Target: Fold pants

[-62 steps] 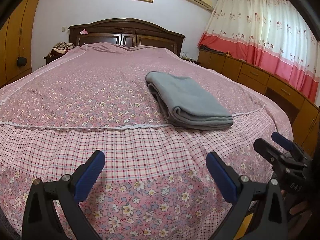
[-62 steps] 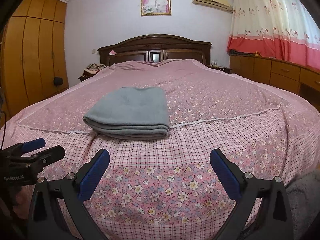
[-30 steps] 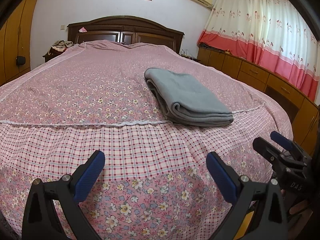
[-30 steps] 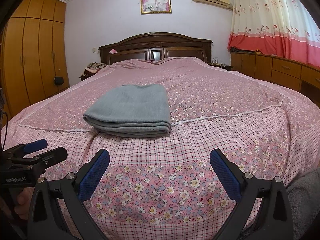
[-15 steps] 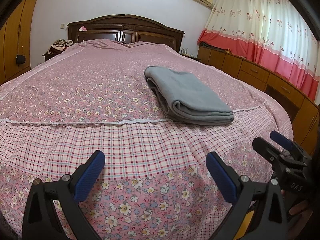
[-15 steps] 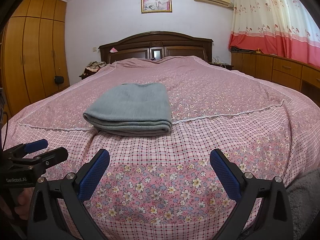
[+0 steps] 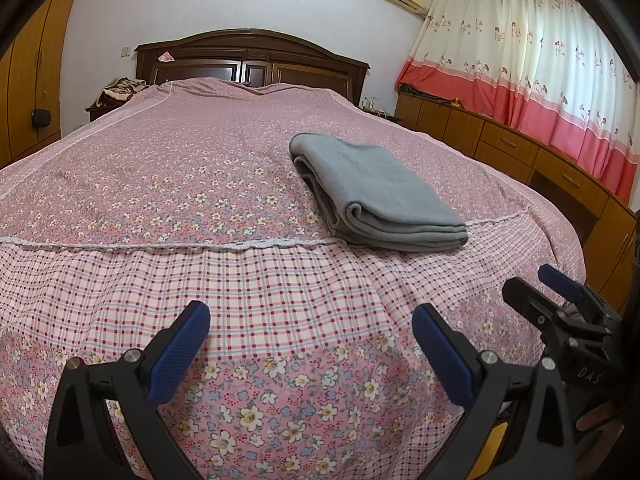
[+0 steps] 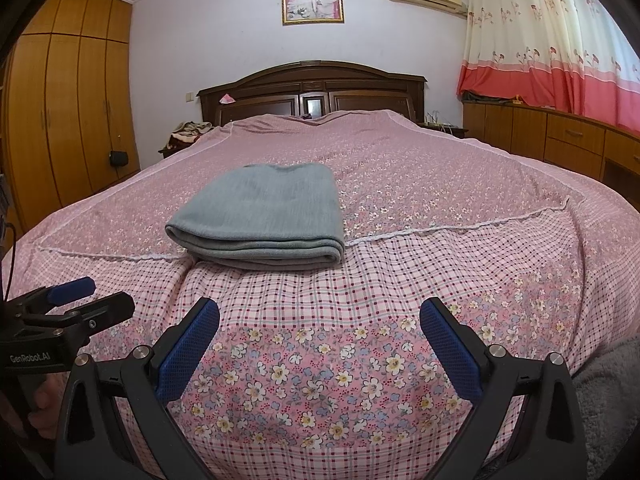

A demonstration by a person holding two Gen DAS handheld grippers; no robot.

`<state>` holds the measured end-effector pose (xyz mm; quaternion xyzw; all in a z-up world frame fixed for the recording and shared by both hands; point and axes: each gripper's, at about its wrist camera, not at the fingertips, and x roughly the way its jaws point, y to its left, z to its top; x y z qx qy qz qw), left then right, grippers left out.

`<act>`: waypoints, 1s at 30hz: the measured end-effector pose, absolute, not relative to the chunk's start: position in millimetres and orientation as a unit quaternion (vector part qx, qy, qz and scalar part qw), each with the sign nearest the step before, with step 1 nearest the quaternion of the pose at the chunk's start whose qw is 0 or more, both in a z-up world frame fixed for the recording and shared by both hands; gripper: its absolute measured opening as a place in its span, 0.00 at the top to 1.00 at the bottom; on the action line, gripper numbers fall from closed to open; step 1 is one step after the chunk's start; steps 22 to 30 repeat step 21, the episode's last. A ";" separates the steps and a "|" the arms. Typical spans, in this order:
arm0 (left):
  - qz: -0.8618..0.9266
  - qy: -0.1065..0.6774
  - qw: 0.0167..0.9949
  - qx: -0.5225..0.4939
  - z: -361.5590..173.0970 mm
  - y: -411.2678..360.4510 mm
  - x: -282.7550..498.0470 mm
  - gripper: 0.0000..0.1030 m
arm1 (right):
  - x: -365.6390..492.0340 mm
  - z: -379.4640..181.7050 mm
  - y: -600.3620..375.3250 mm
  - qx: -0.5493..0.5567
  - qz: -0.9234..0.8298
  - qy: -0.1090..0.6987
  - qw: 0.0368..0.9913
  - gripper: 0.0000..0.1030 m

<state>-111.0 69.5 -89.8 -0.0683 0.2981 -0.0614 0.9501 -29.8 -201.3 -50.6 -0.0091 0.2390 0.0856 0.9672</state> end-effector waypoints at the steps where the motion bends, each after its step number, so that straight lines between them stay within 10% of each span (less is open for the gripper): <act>1: -0.062 0.298 0.950 -0.069 -89.9 69.6 -111.0 0.00 | -29.8 -50.4 -201.6 -0.009 0.085 0.239 0.967 0.01; 30: -0.062 0.301 0.949 -0.069 -90.1 70.3 -112.1 0.00 | -29.8 -51.5 -201.3 -0.007 0.085 0.242 0.967 0.01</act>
